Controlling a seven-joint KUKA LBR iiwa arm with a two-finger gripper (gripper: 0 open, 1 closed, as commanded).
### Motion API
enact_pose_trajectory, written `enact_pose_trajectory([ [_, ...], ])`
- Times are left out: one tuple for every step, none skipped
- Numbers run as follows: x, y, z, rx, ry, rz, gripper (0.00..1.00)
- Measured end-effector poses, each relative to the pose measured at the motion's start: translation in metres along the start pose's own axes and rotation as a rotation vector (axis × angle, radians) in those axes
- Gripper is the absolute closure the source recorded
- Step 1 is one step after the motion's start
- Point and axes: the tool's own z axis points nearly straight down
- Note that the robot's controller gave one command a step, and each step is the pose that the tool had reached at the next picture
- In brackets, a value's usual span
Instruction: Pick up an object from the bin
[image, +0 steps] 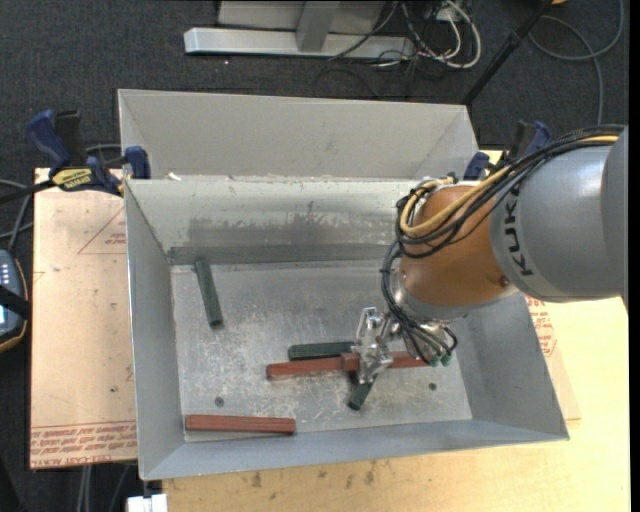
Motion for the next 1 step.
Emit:
enact_pose_trajectory([
  [-0.0005, 0.0013, -0.0261, 0.003, 0.006, -0.035, 1.00],
])
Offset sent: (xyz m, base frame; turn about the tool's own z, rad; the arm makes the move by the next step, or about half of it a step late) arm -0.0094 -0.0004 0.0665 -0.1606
